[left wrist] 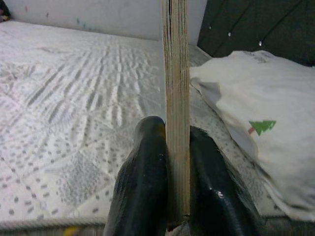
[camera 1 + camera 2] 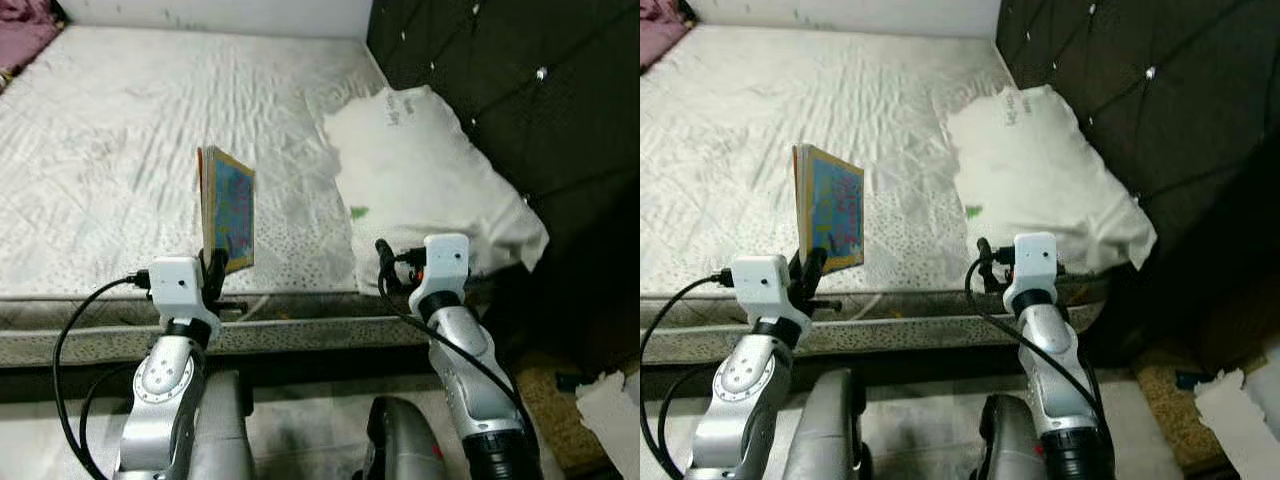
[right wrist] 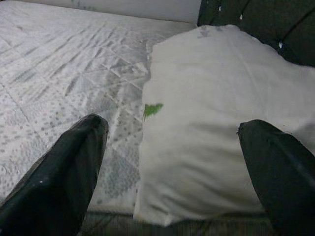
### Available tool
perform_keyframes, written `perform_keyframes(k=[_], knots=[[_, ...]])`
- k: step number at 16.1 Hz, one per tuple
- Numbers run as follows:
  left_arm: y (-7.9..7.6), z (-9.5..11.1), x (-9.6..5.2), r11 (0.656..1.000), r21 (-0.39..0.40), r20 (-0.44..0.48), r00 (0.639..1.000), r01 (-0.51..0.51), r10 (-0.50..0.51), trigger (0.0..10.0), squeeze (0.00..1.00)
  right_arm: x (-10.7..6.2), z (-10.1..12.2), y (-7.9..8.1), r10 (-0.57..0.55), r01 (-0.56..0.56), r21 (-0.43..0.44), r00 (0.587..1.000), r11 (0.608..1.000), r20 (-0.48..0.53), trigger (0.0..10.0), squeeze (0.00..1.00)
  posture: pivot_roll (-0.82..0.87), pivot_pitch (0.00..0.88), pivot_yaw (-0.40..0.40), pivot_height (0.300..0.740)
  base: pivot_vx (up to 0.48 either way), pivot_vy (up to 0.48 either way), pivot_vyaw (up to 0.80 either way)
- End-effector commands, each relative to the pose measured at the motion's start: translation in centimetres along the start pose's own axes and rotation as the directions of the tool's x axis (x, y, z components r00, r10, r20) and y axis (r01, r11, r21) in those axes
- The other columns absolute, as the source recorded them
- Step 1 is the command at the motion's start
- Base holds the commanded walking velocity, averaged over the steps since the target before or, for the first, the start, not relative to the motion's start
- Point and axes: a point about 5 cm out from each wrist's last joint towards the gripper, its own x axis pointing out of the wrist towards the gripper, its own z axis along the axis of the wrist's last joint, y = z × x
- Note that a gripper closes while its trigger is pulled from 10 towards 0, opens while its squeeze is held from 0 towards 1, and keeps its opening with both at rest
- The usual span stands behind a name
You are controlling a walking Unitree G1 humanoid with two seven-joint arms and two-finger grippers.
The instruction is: Clean up the room
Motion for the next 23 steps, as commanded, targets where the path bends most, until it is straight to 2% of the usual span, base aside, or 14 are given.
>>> perform_keyframes(k=[1, 12, 17, 21, 23], knots=[[-0.2, 0.9, 0.3, 1.000, -0.001, 0.048, 0.999, 0.010, -0.010, 10.0, 0.00, 0.1, 0.2, -0.3, -0.007, 0.007, -0.004, 1.000, 1.000, 0.002, 10.0, 0.00, 0.05, 0.005, -0.063, 0.561, 0.000, 0.000, 0.00], [-0.4, 1.0, 0.3, 1.000, -0.010, 0.052, 0.998, 0.027, -0.026, 10.0, 0.00, 0.1, 0.1, -0.3, -0.007, 0.007, -0.006, 1.000, 1.000, -0.003, 10.0, 0.00, 0.05, 0.009, -0.062, 0.561, 0.424, 0.000, 0.00], [-0.6, 0.7, 0.7, 1.000, -0.024, 0.028, 1.000, 0.016, -0.015, 10.0, 0.00, 0.1, 0.1, -0.3, -0.006, 0.006, -0.010, 1.000, 1.000, -0.005, 10.0, 0.00, 0.04, 0.007, -0.062, 0.561, 0.061, 0.000, 0.00], [-0.4, -0.1, 1.7, 0.991, -0.115, -0.035, 0.998, -0.061, 0.057, 10.0, 0.00, 0.1, 0.0, -0.3, -0.002, 0.002, -0.014, 1.000, 1.000, -0.006, 10.0, 0.00, 0.04, 0.000, -0.065, 0.561, 0.000, 0.000, 0.00], [-1.0, -1.0, 2.6, 0.955, -0.272, -0.124, 0.988, -0.119, 0.088, 10.0, 0.00, 0.1, 0.0, -0.3, -0.004, 0.004, -0.019, 1.000, 1.000, -0.006, 10.0, 0.00, 0.04, 0.000, -0.066, 0.561, 0.000, 0.000, 0.00]])
